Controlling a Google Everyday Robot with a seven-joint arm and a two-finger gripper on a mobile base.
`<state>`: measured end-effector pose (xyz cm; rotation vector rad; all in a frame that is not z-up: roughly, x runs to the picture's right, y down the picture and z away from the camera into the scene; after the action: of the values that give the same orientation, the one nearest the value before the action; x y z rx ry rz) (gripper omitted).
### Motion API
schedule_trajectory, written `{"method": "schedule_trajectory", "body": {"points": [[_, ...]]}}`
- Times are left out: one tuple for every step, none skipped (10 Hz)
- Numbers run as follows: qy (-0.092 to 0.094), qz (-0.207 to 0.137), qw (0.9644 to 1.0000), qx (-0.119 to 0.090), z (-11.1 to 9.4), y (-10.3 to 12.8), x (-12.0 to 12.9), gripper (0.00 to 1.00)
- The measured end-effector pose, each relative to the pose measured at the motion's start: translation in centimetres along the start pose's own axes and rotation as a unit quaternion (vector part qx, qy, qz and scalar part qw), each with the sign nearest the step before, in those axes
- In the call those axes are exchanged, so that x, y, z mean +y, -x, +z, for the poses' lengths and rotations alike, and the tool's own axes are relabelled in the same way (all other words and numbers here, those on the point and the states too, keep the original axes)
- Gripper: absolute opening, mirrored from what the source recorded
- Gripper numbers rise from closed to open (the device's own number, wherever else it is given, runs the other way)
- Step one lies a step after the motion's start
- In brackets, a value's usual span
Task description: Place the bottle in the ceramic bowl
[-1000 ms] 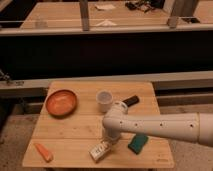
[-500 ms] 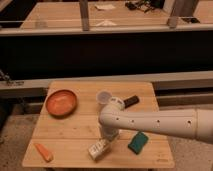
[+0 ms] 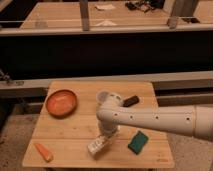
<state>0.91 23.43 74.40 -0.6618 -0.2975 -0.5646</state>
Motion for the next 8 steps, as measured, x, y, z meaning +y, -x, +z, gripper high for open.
{"method": "schedule_trajectory", "body": {"points": [[0.000, -0.003, 1.0000, 0.001, -0.5, 0.0, -0.5, 0.17], [0.000, -0.003, 1.0000, 0.002, -0.9, -0.2, -0.8, 0.14], [-0.002, -0.003, 1.0000, 0.003, -1.3, -0.4, -1.3, 0.09], [-0.002, -0.004, 1.0000, 0.003, -1.6, -0.4, -1.6, 0.07], [-0.004, -0.006, 1.0000, 0.004, -1.9, -0.4, -2.2, 0.07], [-0.005, -0.008, 0.9999, 0.005, -2.3, -0.6, -2.8, 0.07], [-0.005, -0.008, 0.9999, 0.006, -2.5, -0.8, -3.1, 0.07], [-0.006, -0.009, 0.9999, 0.008, -2.9, -0.8, -3.7, 0.07]]}}
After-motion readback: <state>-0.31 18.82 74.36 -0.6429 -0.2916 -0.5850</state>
